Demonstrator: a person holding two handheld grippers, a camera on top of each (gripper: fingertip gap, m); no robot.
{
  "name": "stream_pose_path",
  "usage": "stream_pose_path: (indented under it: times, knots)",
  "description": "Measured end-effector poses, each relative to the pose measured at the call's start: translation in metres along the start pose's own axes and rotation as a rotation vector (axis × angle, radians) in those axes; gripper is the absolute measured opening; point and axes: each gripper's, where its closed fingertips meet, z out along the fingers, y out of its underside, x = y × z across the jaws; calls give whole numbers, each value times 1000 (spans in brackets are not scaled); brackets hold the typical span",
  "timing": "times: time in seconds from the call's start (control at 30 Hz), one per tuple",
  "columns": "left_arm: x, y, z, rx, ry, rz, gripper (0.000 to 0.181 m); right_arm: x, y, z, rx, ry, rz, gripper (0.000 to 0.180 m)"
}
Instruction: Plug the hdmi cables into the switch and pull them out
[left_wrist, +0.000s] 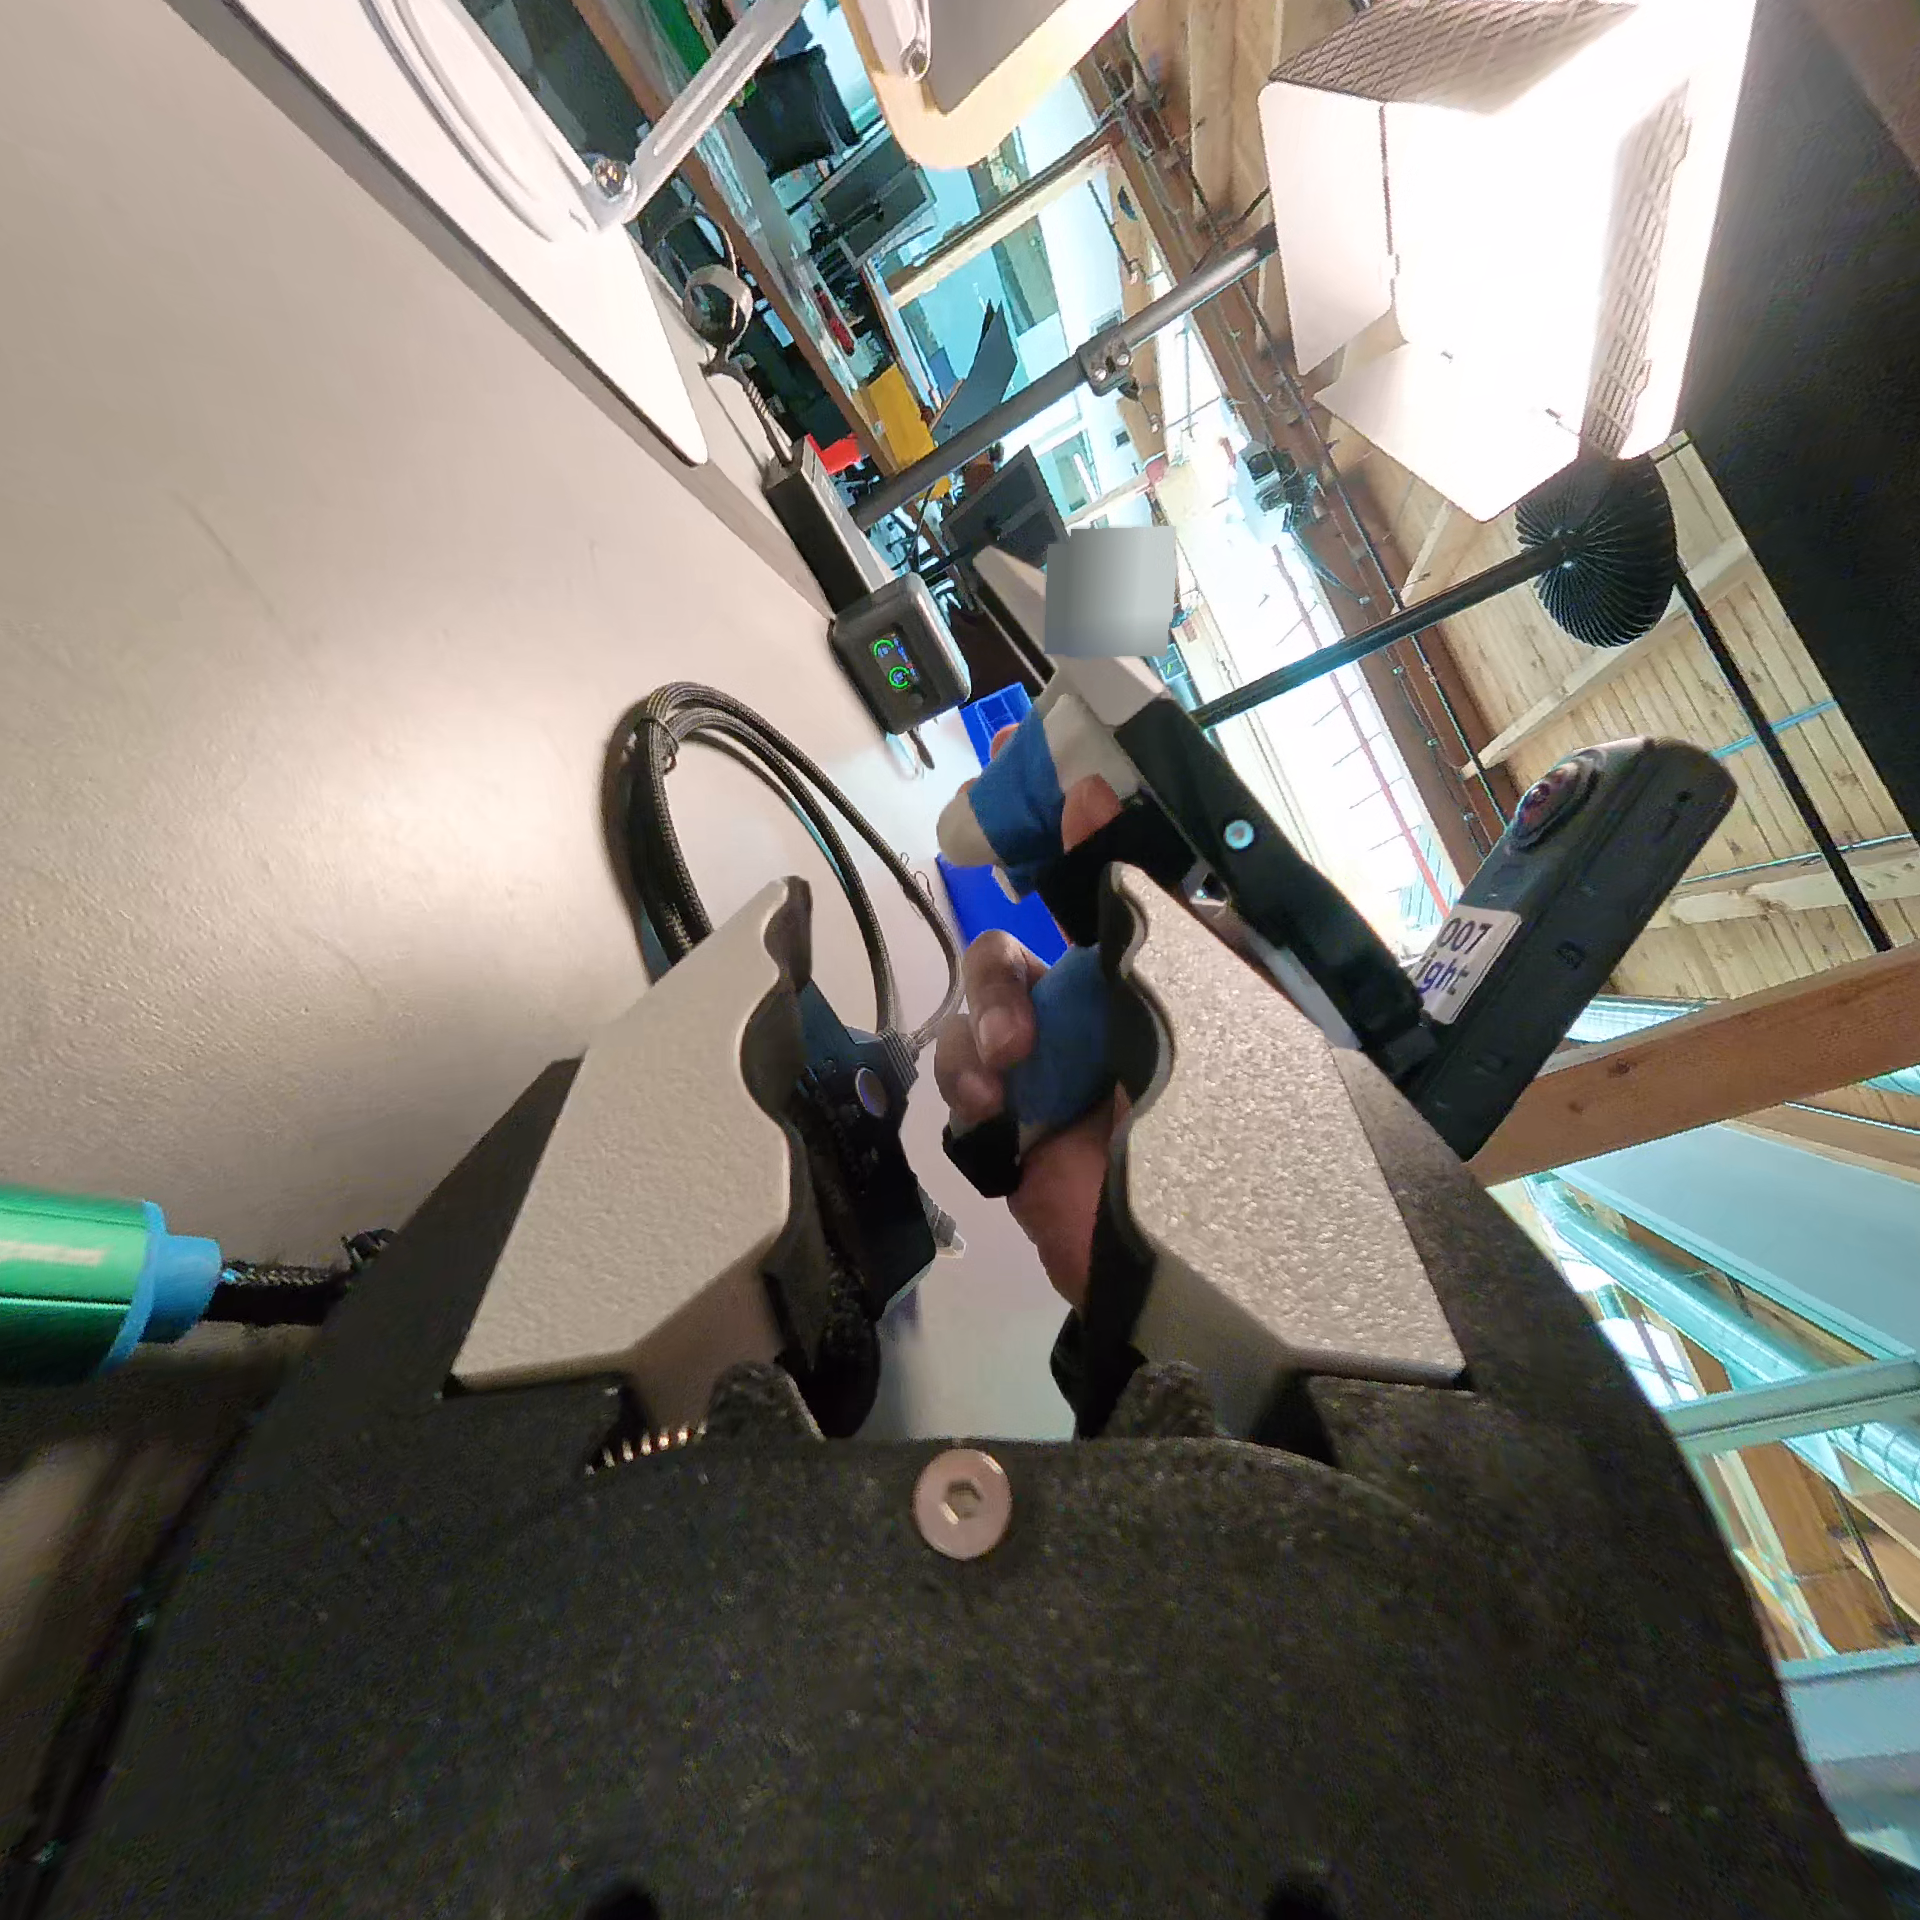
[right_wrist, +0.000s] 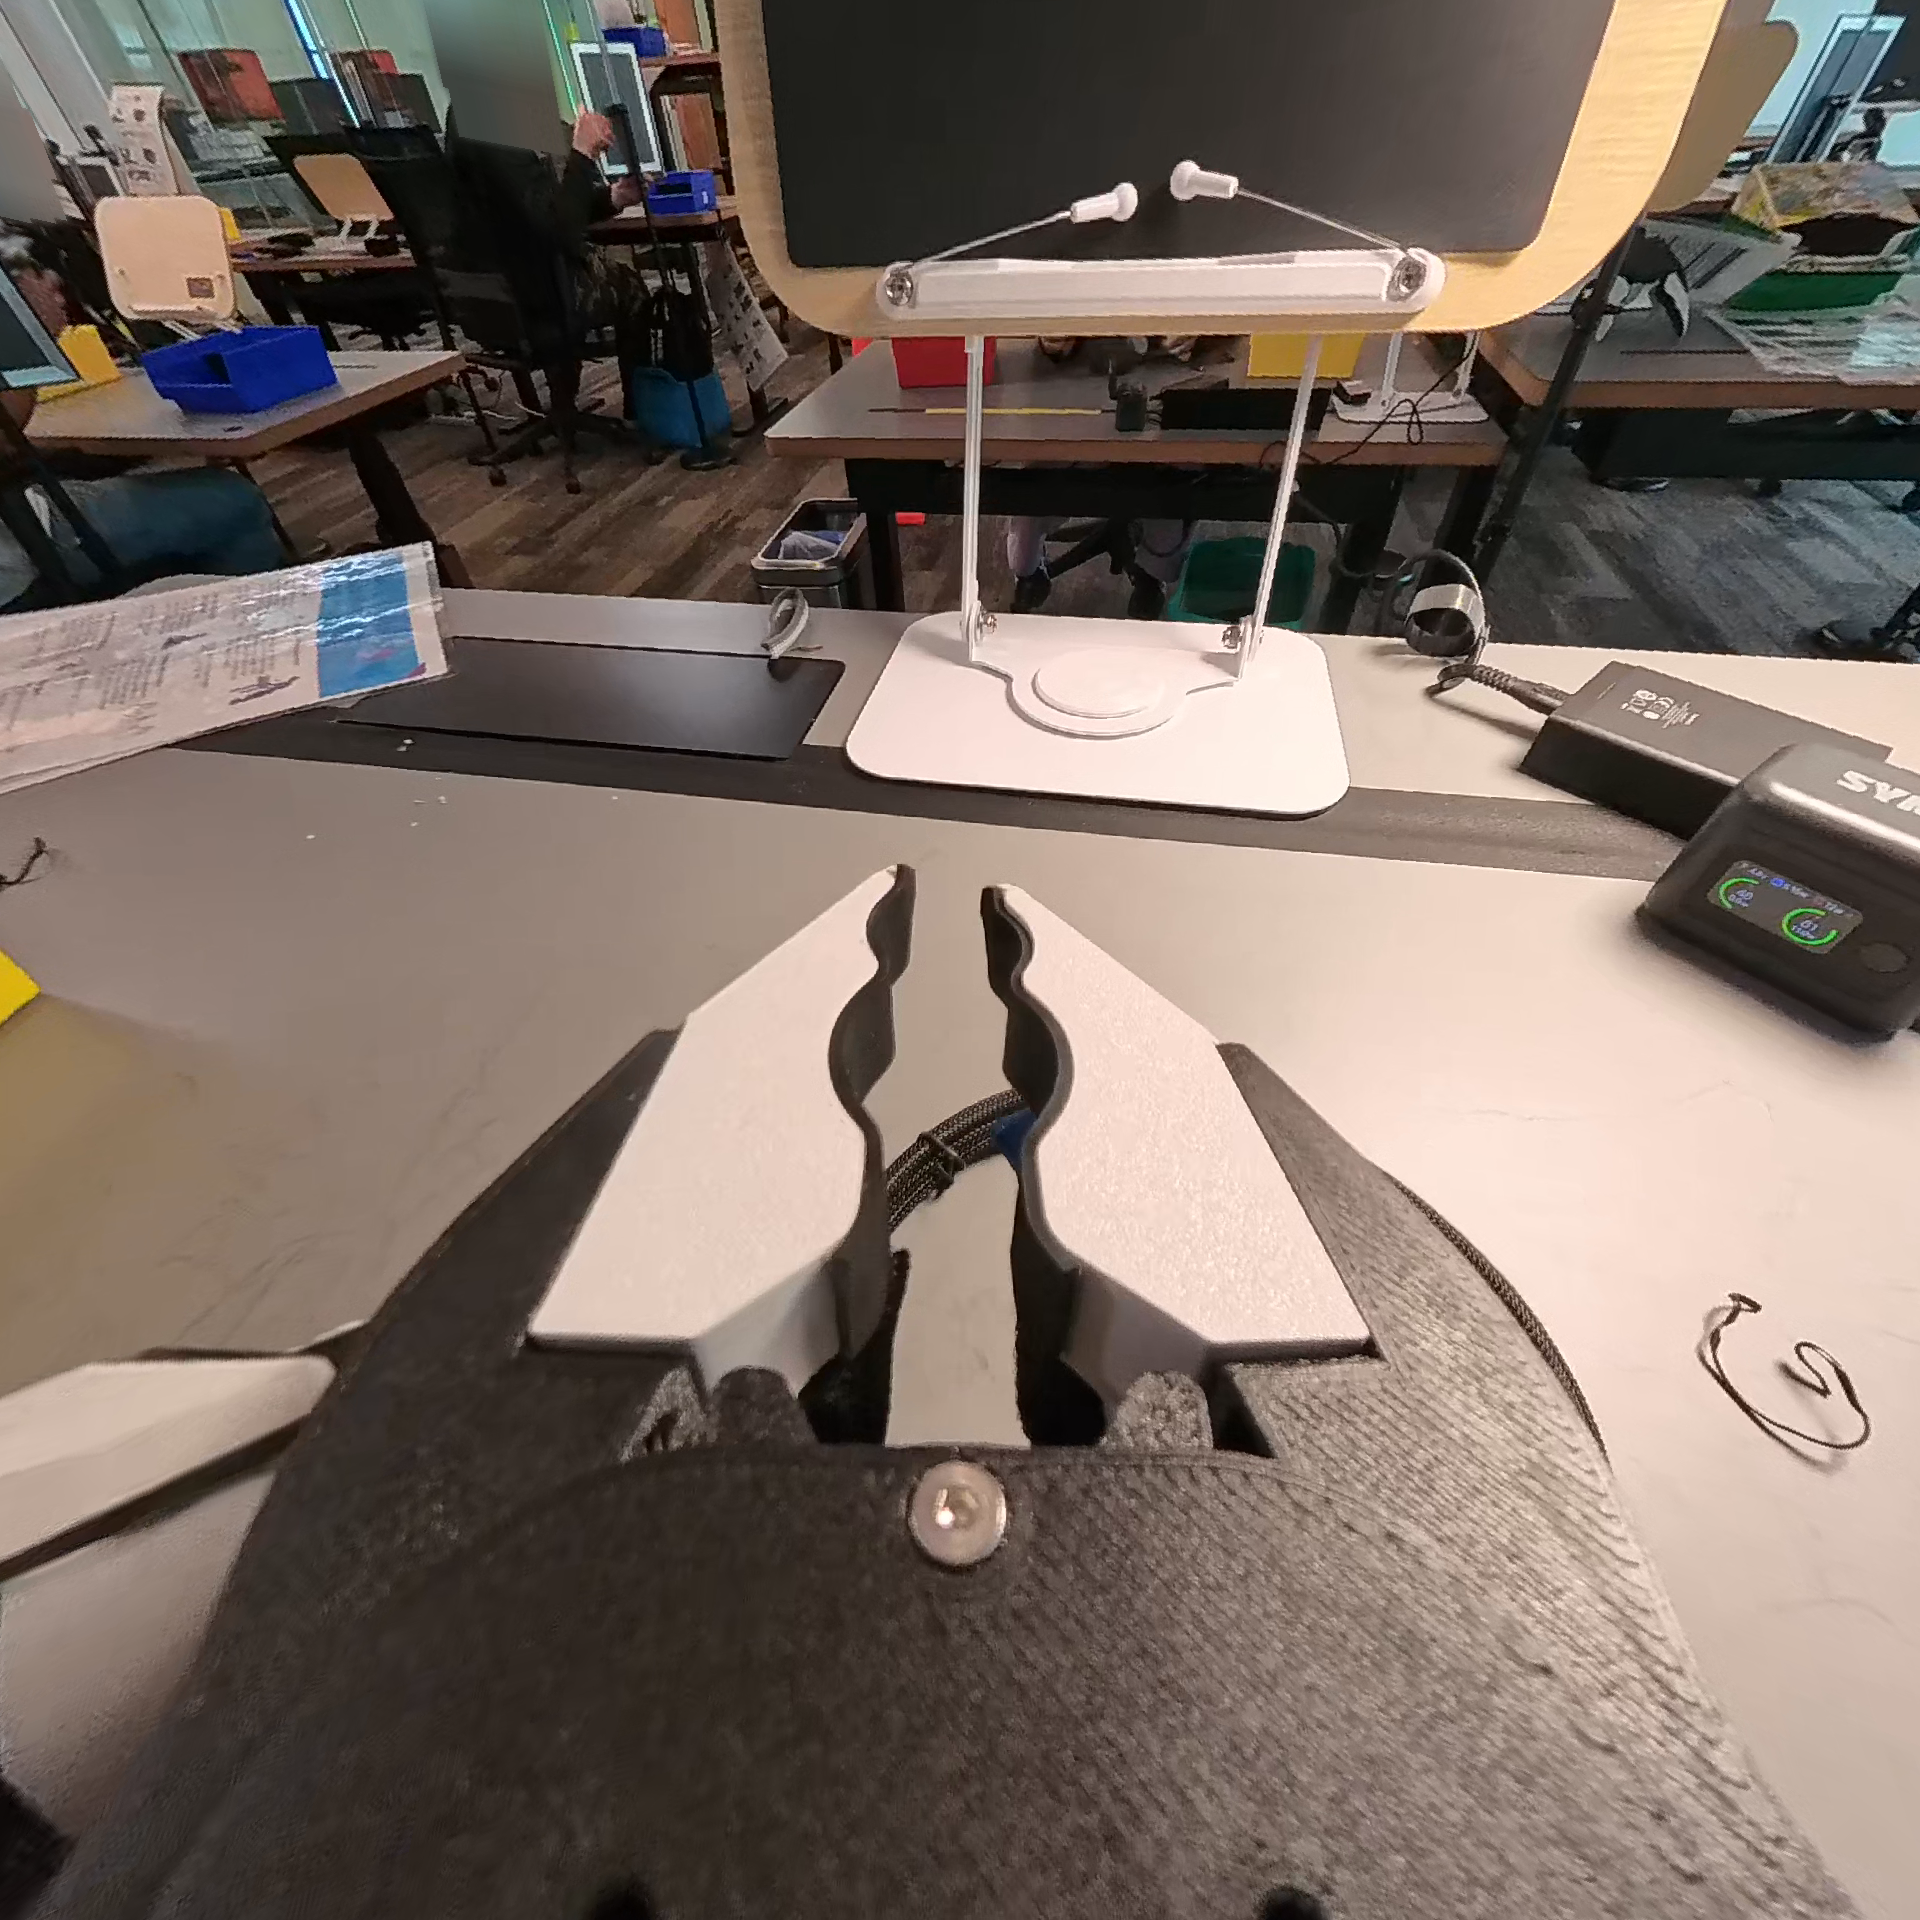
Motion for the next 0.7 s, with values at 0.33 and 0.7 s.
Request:
stream_pose_path:
  times: [0.33, 0.7]
  knots:
    - [6, -12, -4, 58, 15, 87, 55, -10, 8, -14, -23, -105, -14, 10]
    - [3, -25, -13, 107, 2, 150, 15, -39, 9, -64, -104, -604, -14, 1]
